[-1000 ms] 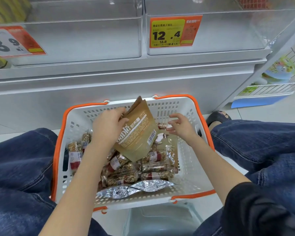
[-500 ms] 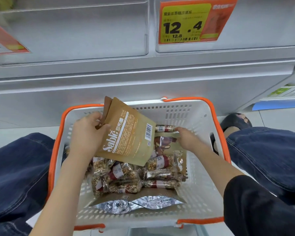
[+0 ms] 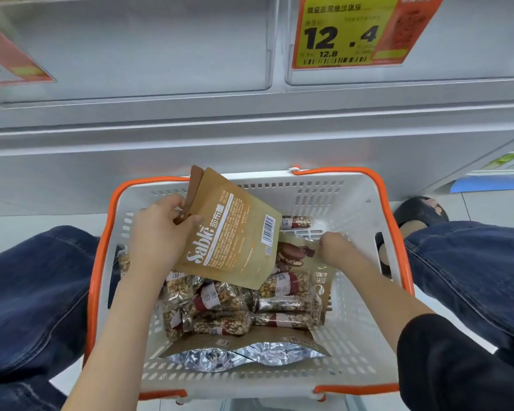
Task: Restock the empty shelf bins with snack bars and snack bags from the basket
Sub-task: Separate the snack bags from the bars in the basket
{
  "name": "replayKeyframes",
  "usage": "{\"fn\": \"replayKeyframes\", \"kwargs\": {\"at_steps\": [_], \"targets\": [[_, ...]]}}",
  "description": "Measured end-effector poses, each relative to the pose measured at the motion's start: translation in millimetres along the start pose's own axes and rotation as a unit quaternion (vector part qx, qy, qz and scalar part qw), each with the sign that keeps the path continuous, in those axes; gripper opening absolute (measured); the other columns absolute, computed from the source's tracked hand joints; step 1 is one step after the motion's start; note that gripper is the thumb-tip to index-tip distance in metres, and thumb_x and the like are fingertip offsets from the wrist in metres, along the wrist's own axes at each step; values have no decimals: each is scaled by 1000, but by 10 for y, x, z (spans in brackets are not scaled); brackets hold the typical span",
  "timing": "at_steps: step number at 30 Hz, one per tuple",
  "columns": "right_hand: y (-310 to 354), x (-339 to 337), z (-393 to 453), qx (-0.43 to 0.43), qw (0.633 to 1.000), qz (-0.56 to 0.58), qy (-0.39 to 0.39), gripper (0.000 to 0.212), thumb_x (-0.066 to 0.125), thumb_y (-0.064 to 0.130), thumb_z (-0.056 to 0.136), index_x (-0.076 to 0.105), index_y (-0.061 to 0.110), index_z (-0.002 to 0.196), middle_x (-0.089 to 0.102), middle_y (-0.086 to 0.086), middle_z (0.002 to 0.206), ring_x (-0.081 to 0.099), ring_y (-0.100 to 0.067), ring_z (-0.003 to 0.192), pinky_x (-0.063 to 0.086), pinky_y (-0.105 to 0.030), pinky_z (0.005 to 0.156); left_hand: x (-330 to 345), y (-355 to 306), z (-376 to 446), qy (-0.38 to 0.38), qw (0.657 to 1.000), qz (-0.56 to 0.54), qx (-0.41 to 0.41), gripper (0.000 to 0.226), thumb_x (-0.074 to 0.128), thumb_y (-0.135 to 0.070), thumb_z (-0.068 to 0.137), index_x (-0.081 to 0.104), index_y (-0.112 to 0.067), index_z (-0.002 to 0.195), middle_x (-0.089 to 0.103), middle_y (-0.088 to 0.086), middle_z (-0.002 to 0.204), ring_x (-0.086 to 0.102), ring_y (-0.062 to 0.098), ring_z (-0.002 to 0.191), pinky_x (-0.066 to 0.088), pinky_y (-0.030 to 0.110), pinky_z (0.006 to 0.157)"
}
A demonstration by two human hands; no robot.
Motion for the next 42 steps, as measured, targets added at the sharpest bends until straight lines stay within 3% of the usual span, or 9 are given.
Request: {"fn": "replayKeyframes", "kwargs": {"at_steps": [8,15,18,21,25,27,34,39,42], "targets": [[151,-496,-645,-90,990,-10,-104,11,45,17,95,49,24,89,51,2,72,58,-27,79,33,-31,53,65,-131,-191,-22,998,-4,53,63,61,-19,91,24,-29,141,61,1,70,57,15,58,48,32,54],[375,-1243,-1452,-141,978,-72,-134,19,45,24,97,46,24,78,49,3,74,51,-24,76,35,-30,53,29,-337,-378,-26,994,20,108,49,51,-23,96,28,-23,139,54,3,58,54,19,51,46,36,48],[380,-1485,-1731,-130,970,151,-136,26,47,25,97,51,9,77,50,-3,66,53,-20,59,39,-28,51,42,-456,-510,-18,987,38,152,33,49,-19,97,40,-20,129,58,4,65,56,22,56,48,38,51],[393,-1378,-1837,-65,854,514,-41,22,46,24,98,55,8,86,54,-6,60,50,-14,47,39,-22,44,171,-549,-619,15,981,59,184,20,47,-11,97,57,-17,112,66,8,88,62,25,76,44,31,59],[466,-1005,-1712,32,552,831,54,19,43,12,98,53,3,85,53,-6,54,50,-17,57,48,-22,46,302,-534,-707,60,985,37,159,27,46,-9,97,66,-18,114,66,5,112,63,21,94,50,32,86],[530,-858,-1653,60,456,886,66,23,40,7,97,50,2,77,51,-7,49,46,-17,59,47,-24,49,348,-496,-757,96,986,-6,136,35,44,-2,97,64,-19,119,63,3,123,60,19,108,45,31,99],[656,-470,-1472,98,319,939,82,29,36,5,98,49,5,72,49,-6,49,45,-16,59,40,-26,59,478,-311,-839,233,947,-220,-30,23,55,-45,89,72,-37,102,67,-1,117,63,19,101,50,43,94],[534,-263,-1332,128,246,959,63,32,33,7,99,46,8,70,48,-6,43,43,-14,59,37,-22,58,625,-194,-776,285,944,-165,18,86,70,-79,46,56,-44,123,54,-13,131,53,13,117,43,41,104],[472,-101,-1259,145,206,966,55,33,32,10,101,43,9,70,45,-6,41,40,-12,58,35,-21,58,731,-188,-740,304,937,-170,16,88,75,-79,32,56,-54,114,55,-14,132,55,12,117,46,42,101]]}}
Point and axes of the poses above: each hand's wrist, its own z-axis towards the middle knuckle, its own x-axis out of the palm, y = z × x, the point moved 8 cm from there along z, towards the middle knuckle
